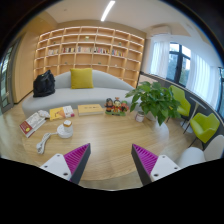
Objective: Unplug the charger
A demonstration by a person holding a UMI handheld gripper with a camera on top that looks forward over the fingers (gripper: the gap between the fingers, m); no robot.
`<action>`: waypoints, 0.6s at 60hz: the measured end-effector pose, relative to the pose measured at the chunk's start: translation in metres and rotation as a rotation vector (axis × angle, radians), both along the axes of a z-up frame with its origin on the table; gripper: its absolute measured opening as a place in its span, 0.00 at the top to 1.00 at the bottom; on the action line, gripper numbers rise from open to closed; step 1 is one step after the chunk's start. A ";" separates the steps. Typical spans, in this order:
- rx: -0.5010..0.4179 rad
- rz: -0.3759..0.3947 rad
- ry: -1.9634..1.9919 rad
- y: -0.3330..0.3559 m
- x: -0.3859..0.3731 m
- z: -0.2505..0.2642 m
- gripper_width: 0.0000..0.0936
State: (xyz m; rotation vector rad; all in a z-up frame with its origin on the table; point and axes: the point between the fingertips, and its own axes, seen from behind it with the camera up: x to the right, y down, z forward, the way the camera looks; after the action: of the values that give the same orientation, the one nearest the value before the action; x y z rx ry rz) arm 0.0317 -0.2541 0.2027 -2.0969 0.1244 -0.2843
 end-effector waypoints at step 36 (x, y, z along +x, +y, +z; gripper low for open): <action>-0.012 0.228 0.126 0.094 -0.141 -0.103 0.09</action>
State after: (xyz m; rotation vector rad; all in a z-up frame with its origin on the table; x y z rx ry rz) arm -0.1096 -0.1604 0.0997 -2.1173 -0.0422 -0.0155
